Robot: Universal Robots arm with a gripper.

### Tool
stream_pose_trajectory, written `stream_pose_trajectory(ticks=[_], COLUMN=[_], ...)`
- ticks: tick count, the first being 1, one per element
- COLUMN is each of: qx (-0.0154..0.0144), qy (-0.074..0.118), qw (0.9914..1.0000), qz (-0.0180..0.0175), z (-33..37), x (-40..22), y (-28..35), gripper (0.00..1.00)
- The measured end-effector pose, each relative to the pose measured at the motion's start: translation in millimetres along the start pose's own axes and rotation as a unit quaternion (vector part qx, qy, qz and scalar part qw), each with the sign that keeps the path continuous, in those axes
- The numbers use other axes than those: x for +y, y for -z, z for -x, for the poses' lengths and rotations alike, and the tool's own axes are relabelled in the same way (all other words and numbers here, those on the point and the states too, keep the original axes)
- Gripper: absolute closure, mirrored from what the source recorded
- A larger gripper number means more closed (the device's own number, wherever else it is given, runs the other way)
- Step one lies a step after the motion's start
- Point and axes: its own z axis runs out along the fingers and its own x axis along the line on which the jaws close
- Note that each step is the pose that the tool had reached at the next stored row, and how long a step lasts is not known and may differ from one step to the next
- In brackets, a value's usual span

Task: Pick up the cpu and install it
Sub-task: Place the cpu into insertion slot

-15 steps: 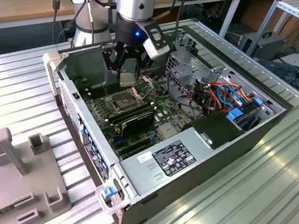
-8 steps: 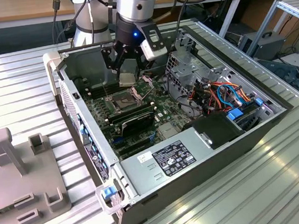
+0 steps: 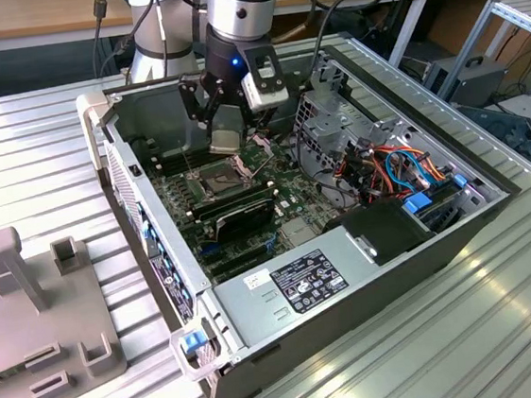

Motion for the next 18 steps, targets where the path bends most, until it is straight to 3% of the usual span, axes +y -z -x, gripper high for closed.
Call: stream_pose_trajectory(ticks=[3,5,8,12,18], qx=[-0.0001,-0.0002,-0.0003,-0.0005,-0.0006], qy=[-0.025,-0.048,-0.076,-0.113,-0.143], qw=[0.99968,0.99887,0.99709,0.99361,0.98977], qz=[0.0007,0.0013,0.002,0.003,0.0038], z=[0.0,0.0,0.1,0.1,0.1], x=[0.0,0.0,0.0,0.0,0.0], y=[-0.4,-0.8,-1.2,-1.7,-2.0], gripper=[0.45,0.45,0.45,0.45,0.45])
